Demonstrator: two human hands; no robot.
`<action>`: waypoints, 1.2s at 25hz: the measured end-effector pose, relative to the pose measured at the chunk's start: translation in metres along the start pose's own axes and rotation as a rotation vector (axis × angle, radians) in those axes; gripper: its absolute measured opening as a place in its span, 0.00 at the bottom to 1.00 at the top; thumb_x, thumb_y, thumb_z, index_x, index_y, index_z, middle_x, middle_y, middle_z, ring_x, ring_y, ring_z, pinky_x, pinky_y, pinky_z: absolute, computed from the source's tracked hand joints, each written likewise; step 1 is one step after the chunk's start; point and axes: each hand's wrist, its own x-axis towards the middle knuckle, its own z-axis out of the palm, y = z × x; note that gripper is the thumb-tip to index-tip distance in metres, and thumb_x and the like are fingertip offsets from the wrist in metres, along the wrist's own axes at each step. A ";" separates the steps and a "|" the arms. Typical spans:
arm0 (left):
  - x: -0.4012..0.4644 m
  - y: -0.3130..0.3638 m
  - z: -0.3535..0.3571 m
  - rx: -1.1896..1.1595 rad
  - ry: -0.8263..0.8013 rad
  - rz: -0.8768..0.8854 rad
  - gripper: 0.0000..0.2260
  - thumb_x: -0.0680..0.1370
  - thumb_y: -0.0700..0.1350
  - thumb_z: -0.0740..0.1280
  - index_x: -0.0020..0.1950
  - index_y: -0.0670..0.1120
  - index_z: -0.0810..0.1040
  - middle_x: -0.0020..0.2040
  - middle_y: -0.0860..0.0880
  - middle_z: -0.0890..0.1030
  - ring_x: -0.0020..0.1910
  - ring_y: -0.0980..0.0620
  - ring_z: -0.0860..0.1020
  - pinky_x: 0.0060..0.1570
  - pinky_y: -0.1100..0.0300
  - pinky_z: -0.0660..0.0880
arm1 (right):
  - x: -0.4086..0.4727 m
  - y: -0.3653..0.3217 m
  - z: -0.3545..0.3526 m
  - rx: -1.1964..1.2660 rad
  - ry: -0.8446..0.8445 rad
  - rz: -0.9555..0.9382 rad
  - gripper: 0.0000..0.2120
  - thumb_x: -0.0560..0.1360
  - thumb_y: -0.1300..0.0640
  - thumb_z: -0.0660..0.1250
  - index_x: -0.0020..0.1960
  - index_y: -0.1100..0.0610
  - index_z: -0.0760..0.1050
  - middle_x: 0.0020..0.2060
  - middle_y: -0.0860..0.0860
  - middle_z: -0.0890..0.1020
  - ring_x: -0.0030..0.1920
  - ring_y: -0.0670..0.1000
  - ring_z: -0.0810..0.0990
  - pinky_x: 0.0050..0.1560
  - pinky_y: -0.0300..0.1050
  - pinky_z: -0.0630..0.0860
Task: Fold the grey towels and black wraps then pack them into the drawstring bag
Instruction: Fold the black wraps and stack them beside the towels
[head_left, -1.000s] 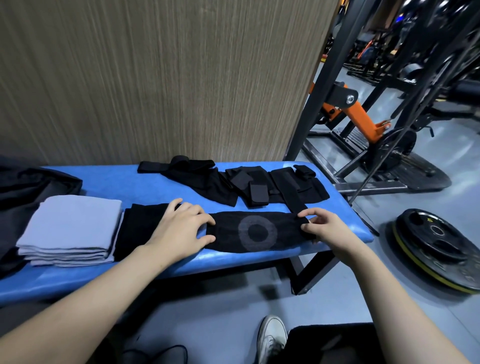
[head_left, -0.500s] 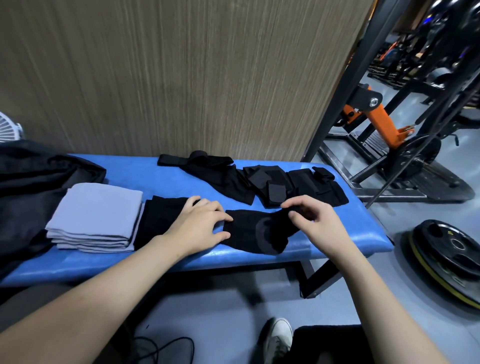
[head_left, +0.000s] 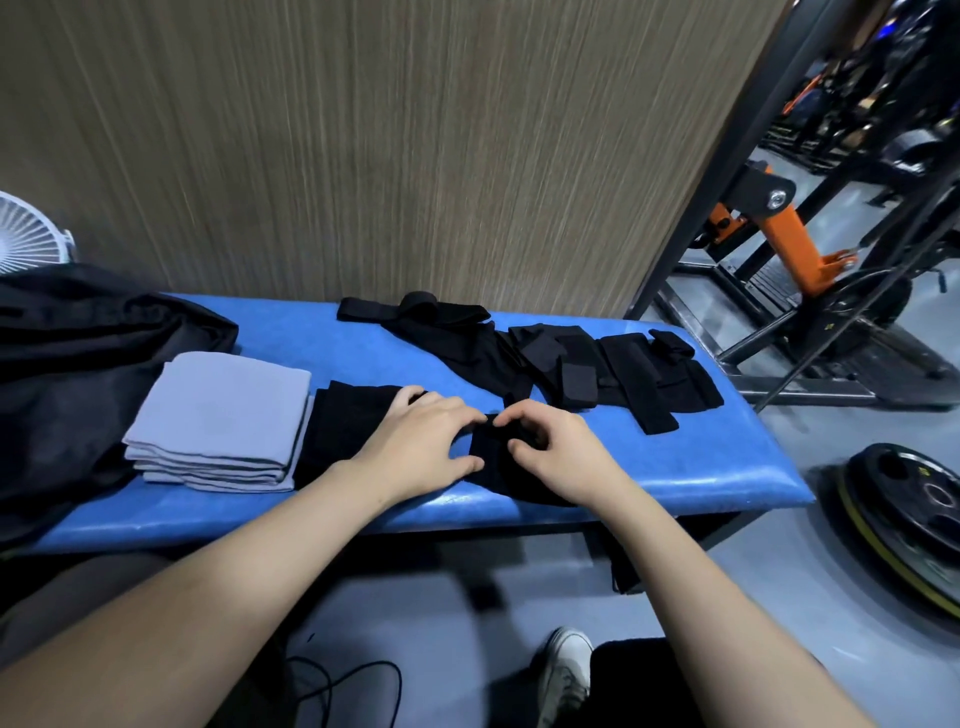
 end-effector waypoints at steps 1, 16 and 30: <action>0.000 -0.001 0.000 -0.024 0.000 -0.006 0.24 0.76 0.60 0.67 0.71 0.57 0.70 0.56 0.61 0.76 0.60 0.58 0.71 0.74 0.55 0.51 | 0.001 0.000 0.002 -0.007 -0.013 0.002 0.14 0.75 0.62 0.68 0.56 0.48 0.79 0.37 0.40 0.77 0.37 0.38 0.74 0.40 0.29 0.68; 0.005 0.006 0.001 0.007 0.007 -0.037 0.14 0.78 0.60 0.65 0.62 0.61 0.76 0.51 0.58 0.77 0.56 0.55 0.73 0.74 0.54 0.50 | -0.007 0.025 -0.026 -0.033 0.127 0.208 0.07 0.76 0.60 0.70 0.52 0.50 0.78 0.40 0.52 0.74 0.36 0.46 0.72 0.39 0.34 0.68; 0.006 0.011 0.001 -0.002 -0.008 -0.047 0.15 0.77 0.59 0.67 0.63 0.59 0.73 0.51 0.56 0.74 0.55 0.54 0.72 0.74 0.55 0.51 | -0.018 0.011 -0.020 0.921 0.005 0.432 0.22 0.73 0.73 0.68 0.63 0.55 0.74 0.46 0.60 0.81 0.44 0.55 0.82 0.45 0.45 0.81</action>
